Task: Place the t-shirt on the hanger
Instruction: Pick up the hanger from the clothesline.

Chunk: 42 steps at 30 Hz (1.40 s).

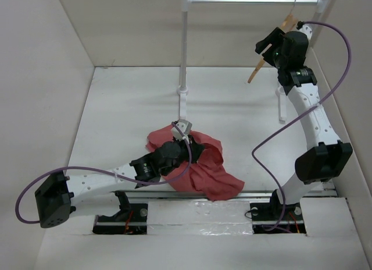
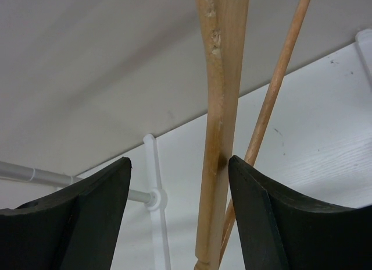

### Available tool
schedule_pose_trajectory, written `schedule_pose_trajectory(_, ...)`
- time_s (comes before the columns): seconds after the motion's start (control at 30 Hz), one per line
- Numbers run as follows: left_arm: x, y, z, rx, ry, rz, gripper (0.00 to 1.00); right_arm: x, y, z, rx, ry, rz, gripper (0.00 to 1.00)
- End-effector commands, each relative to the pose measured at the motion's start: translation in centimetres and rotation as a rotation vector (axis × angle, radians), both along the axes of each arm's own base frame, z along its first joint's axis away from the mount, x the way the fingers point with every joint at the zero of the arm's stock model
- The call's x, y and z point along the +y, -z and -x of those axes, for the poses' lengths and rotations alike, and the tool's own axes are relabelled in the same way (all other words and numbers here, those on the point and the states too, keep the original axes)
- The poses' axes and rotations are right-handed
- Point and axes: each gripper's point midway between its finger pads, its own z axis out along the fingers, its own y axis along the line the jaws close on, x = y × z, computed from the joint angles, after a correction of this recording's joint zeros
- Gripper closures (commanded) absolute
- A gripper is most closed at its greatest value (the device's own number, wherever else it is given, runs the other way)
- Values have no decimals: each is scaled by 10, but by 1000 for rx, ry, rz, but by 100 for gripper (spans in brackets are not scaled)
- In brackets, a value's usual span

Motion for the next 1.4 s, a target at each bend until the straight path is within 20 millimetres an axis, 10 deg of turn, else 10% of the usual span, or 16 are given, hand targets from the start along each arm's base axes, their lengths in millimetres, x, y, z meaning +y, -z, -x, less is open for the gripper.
schedule_pose_trajectory(0.0, -5, -21, 3, -30, 22, 81, 100, -6, -15, -12, -61, 57, -3, 29)
schedule_pose_trajectory(0.27, -3, -24, 2, -35, 13, 87, 100, -11, 2, -24, -33, 87, 8, 32)
schedule_pose_trajectory(0.87, -6, -21, 2, -28, 20, 82, 100, -29, 10, -11, -78, 110, -1, 81)
schedule_pose_trajectory(1.37, -5, -21, 2, -25, 12, 79, 100, -29, -46, 40, -222, 141, 118, 100)
